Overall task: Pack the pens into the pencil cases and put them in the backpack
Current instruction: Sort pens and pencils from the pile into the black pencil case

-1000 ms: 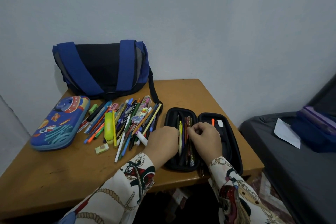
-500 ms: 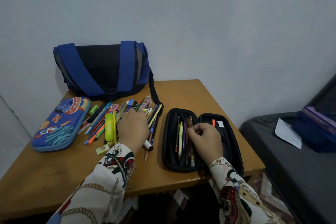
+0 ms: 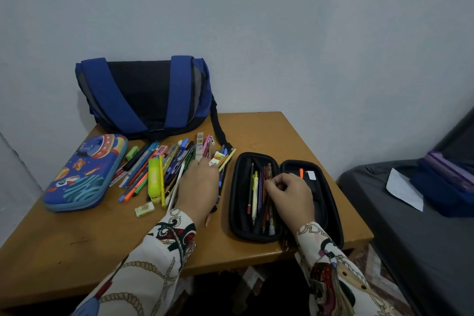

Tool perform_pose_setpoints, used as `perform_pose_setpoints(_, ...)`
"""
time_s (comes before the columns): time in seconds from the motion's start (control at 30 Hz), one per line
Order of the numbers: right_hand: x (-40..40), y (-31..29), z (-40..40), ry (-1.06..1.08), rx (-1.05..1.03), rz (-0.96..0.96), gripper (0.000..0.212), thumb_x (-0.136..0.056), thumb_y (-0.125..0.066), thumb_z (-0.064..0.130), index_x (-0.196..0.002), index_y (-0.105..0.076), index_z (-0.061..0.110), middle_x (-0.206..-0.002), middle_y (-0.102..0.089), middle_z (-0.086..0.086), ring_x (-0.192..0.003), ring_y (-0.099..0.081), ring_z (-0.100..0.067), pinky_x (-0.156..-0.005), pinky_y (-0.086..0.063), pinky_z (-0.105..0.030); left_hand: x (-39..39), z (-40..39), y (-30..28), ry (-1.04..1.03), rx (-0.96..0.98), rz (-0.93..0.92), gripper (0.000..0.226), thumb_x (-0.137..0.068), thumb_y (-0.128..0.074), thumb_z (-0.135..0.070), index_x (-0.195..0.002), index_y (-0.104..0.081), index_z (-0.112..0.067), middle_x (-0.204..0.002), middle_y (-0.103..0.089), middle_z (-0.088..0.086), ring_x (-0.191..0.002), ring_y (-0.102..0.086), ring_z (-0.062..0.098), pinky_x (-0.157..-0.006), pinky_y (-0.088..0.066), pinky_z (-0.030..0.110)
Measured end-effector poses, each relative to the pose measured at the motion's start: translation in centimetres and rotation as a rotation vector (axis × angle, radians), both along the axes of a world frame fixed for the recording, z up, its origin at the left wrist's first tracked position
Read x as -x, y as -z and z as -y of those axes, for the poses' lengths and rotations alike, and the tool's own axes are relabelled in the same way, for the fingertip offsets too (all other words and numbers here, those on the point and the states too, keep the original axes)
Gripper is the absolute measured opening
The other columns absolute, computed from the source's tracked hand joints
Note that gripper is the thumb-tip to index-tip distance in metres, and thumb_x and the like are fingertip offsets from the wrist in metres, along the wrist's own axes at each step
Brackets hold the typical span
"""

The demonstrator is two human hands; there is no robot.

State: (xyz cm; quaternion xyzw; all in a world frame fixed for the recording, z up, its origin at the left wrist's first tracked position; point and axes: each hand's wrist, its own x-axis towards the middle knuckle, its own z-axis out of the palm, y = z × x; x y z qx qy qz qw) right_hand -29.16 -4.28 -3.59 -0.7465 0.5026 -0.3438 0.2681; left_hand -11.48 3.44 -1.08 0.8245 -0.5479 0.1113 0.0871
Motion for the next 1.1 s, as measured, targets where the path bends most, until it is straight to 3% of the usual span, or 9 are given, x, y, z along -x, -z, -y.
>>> perform_pose_setpoints(0.47, 0.0, 0.1, 0.1, -0.007, 0.003, 0.018, 0.031, -0.087, -0.064, 0.027, -0.058, -0.056, 0.024, -0.064, -0.055, 0.004, -0.072, -0.056, -0.017, -0.088, -0.049, -0.049, 0.6, 1.2, 0.0, 0.026, -0.115, 0.031, 0.026, -0.092, -0.048, -0.001, -0.114, -0.063, -0.003, -0.12, -0.051, 0.014, -0.112, -0.051, 0.03, -0.087, -0.05, 0.038)
perform_pose_setpoints(0.77, 0.1, -0.1, -0.1, -0.007, -0.003, 0.027, 0.029, -0.087, -0.064, 0.027, -0.059, -0.057, 0.024, -0.065, -0.056, 0.004, -0.073, -0.056, -0.016, -0.09, -0.048, -0.049, -1.8, 1.4, 2.1, 0.139, 0.024, -0.016, 0.02, -0.099, -0.046, -0.018, -0.106, -0.064, -0.011, -0.105, -0.051, 0.006, -0.1, -0.049, 0.024, -0.077, -0.043, 0.033)
perform_pose_setpoints(0.9, 0.1, 0.0, -0.1, -0.007, 0.004, 0.024, 0.031, -0.087, -0.064, 0.026, -0.057, -0.055, 0.024, -0.064, -0.055, 0.004, -0.072, -0.056, -0.017, -0.09, -0.048, -0.048, -2.6, 1.0, 1.5, 0.176, 0.006, -0.103, 0.029, -0.101, -0.042, -0.022, -0.118, -0.063, -0.012, -0.108, -0.053, 0.009, -0.104, -0.051, 0.027, -0.083, -0.044, 0.036)
perform_pose_setpoints(1.03, 0.1, 0.0, -0.1, -0.007, 0.005, 0.021, 0.032, -0.087, -0.064, 0.026, -0.057, -0.055, 0.024, -0.064, -0.055, 0.004, -0.072, -0.055, -0.017, -0.09, -0.048, -0.048, -2.5, 0.4, 1.9, 0.186, 0.222, -0.106, 0.031, -0.099, -0.047, -0.029, -0.12, -0.066, -0.015, -0.105, -0.057, 0.005, -0.103, -0.049, 0.024, -0.085, -0.042, 0.037)
perform_pose_setpoints(1.1, 0.1, 0.0, -0.1, -0.006, 0.008, 0.021, 0.031, -0.088, -0.064, 0.025, -0.057, -0.055, 0.024, -0.064, -0.055, 0.003, -0.071, -0.055, -0.017, -0.09, -0.048, -0.049, -2.1, 0.0, 2.4, 0.183, 0.241, -0.122, 0.036, -0.099, -0.047, -0.036, -0.127, -0.063, -0.02, -0.12, -0.057, 0.004, -0.116, -0.047, 0.025, -0.094, -0.038, 0.041)
